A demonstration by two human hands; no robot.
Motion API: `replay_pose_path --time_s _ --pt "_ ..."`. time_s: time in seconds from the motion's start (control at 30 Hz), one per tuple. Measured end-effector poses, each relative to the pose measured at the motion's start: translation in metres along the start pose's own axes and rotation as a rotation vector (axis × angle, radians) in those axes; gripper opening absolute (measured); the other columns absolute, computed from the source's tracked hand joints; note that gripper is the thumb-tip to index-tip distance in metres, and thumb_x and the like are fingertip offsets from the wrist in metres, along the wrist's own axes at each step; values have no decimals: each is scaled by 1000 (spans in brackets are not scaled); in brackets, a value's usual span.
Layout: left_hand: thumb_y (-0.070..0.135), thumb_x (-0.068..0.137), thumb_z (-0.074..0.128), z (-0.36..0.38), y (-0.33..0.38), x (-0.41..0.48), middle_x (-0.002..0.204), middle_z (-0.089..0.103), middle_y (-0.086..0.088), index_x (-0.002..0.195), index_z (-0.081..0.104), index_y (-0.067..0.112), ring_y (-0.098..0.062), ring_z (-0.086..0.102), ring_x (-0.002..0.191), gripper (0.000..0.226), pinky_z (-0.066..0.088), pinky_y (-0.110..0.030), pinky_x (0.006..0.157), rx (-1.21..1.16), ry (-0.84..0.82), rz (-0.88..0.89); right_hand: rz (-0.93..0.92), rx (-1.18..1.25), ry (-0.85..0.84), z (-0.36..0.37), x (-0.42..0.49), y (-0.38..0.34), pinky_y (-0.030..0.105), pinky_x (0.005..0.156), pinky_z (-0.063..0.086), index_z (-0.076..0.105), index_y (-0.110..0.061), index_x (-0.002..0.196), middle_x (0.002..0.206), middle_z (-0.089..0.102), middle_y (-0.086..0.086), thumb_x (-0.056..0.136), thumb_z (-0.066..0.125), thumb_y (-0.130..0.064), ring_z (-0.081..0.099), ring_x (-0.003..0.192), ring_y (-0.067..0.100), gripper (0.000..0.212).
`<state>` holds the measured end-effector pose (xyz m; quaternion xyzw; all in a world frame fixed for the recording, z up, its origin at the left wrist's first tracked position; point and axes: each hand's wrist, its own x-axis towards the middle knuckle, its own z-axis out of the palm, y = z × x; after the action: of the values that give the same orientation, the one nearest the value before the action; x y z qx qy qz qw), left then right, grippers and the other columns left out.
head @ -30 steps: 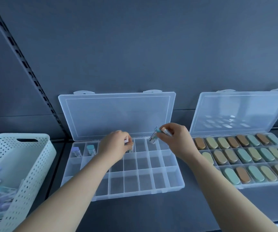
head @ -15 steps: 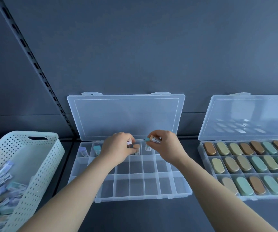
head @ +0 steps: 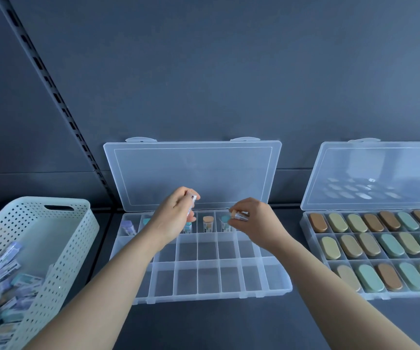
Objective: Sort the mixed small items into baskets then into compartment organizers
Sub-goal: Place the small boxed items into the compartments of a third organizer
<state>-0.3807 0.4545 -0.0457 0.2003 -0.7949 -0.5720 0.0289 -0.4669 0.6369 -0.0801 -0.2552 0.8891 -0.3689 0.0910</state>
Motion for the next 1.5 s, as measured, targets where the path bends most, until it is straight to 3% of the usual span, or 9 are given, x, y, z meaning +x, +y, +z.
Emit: replay_pose_path --time_s 0.23,0.33,0.47,0.67,0.77,0.93,1.03,1.2,1.5 --pt "11 88 62 21 4 4 81 70 6 87 68 26 -10 62 68 16 49 -21 62 40 22 186 149 301 60 -29 -6 4 19 44 30 67 -3 83 60 46 3 87 64 -23 33 48 11 21" --pt "4 79 64 41 8 10 72 70 5 76 64 18 -8 54 53 14 46 -25 54 61 29 192 238 396 42 -41 -6 8 27 50 23 51 10 83 68 31 9 91 50 -24 25 60 19 35" --pt "13 79 69 65 9 20 75 71 8 74 63 22 -4 56 58 13 44 -23 58 217 -20 247 291 530 29 -52 -11 12 27 56 32 61 -10 101 72 40 7 99 36 -19 36 60 14 27" --pt "23 80 71 81 2 32 89 68 8 89 73 22 -18 60 86 9 51 -37 77 511 -61 372 195 444 148 -57 -12 28 11 57 45 63 -12 100 79 62 0 95 53 -21 54 67 9 15" --pt "20 80 69 82 1 32 85 69 9 85 70 22 -18 60 82 5 52 -35 74 507 -42 371 190 454 180 -58 -10 38 26 71 54 63 -18 92 82 66 1 92 59 -23 59 73 13 7" --pt "11 81 63 71 12 30 82 69 -3 82 56 17 -23 61 65 9 47 -28 61 248 59 212 220 425 151 -55 -8 44 38 79 56 63 -17 91 80 68 1 91 60 -25 62 74 17 8" --pt "8 76 67 64 22 25 97 70 -9 98 61 23 -25 70 74 27 56 -27 61 -92 27 83 190 350 146 -52 -8 45 31 73 55 65 -15 94 82 70 0 90 64 -25 63 72 14 11" --pt "12 91 62 60 29 17 97 71 -11 108 66 12 -4 68 66 18 39 -5 43 -284 7 -8 142 239 123 -51 -4 46 16 63 49 66 -14 92 84 71 2 88 66 -20 65 74 15 7" --pt "20 76 76 72 10 29 78 72 9 73 67 27 -8 66 76 12 51 -26 72 202 21 268 85 19 94 -47 -6 49 25 71 54 68 -21 84 78 67 -9 84 68 -21 61 71 8 1"
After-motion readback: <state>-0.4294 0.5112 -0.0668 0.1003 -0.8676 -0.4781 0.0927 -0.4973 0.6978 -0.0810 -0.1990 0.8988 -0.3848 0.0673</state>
